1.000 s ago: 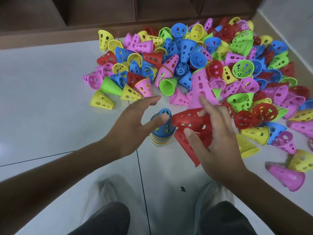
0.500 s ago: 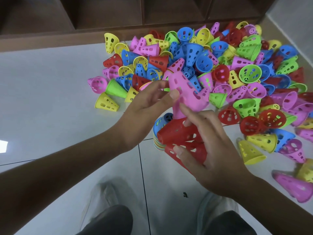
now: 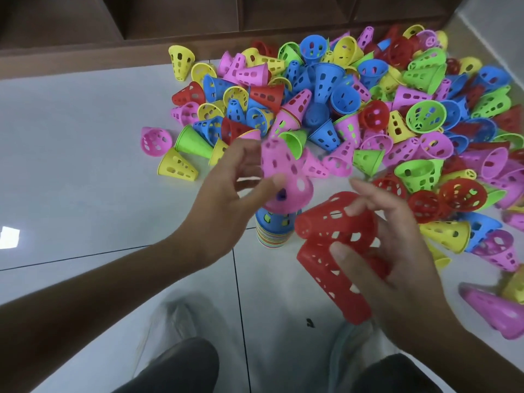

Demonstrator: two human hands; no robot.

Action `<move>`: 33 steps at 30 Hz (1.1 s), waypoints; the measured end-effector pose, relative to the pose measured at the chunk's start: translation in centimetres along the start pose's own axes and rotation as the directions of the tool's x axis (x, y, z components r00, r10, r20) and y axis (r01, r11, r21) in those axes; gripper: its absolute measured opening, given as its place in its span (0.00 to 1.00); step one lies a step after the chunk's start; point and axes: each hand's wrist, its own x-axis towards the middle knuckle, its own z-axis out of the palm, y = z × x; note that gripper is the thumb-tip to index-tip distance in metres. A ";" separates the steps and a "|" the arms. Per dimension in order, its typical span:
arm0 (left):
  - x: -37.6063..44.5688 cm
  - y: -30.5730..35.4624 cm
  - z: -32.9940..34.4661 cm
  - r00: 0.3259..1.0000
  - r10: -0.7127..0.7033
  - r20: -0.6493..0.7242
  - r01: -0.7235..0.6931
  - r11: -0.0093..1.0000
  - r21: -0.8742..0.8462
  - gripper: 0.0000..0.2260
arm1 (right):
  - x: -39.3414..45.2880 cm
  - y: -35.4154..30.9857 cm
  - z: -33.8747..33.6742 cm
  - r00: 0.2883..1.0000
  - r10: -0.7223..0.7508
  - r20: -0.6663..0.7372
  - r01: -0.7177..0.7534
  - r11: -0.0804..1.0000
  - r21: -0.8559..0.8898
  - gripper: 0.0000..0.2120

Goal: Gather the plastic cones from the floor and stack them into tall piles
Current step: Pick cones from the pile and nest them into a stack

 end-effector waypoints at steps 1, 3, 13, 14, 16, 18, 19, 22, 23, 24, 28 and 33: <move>-0.4 -0.5 0.1 1.000 0.004 0.023 -0.006 0.998 0.056 0.14 | 0.1 -0.3 -0.1 0.999 0.030 -0.039 -0.026 0.996 0.086 0.28; -1.0 -1.2 0.5 0.998 0.020 0.055 -0.028 0.988 0.150 0.15 | 0.7 -1.0 -0.5 0.993 0.063 -0.098 -0.042 0.977 0.207 0.28; -2.8 0.3 0.3 0.984 0.131 0.116 -0.141 0.987 0.074 0.20 | 3.5 -1.6 -0.5 0.963 0.223 0.154 -0.270 0.833 0.482 0.29; -2.9 0.5 0.6 0.983 0.121 0.141 -0.128 0.991 0.045 0.21 | 3.6 -1.6 -0.4 0.960 0.217 0.174 -0.274 0.844 0.461 0.30; -2.8 0.8 1.1 0.985 0.085 0.150 -0.089 0.996 0.019 0.21 | 3.8 -1.6 -0.3 0.955 0.215 0.206 -0.287 0.849 0.443 0.27; -2.5 0.9 1.3 0.988 0.079 0.130 -0.078 0.997 -0.010 0.19 | 3.9 -1.6 -0.4 0.948 0.223 0.227 -0.305 0.843 0.443 0.27; -2.3 1.1 1.3 0.989 0.079 0.126 -0.075 0.997 -0.030 0.18 | 4.0 -1.5 -0.5 0.947 0.228 0.228 -0.309 0.845 0.437 0.27; -1.8 1.5 1.1 0.991 0.086 0.101 -0.079 0.995 -0.067 0.15 | 4.1 -1.6 -0.5 0.947 0.212 0.242 -0.297 0.864 0.407 0.30; -1.7 1.7 1.1 0.991 0.098 0.089 -0.092 0.994 -0.066 0.15 | 4.1 -1.7 -0.5 0.948 0.207 0.241 -0.292 0.865 0.407 0.31; -1.6 1.8 1.2 0.990 0.113 0.083 -0.107 0.992 -0.072 0.14 | 4.1 -1.7 -0.6 0.950 0.200 0.239 -0.287 0.862 0.418 0.32; -1.2 2.7 1.4 0.984 0.177 -0.021 -0.178 0.970 -0.167 0.16 | 4.2 -2.5 -0.9 0.969 0.171 0.181 -0.235 0.869 0.436 0.28; -0.4 1.9 0.8 0.972 0.235 -0.008 -0.232 0.964 0.132 0.14 | 4.9 -1.3 -1.7 0.961 0.271 0.061 -0.266 0.834 0.484 0.24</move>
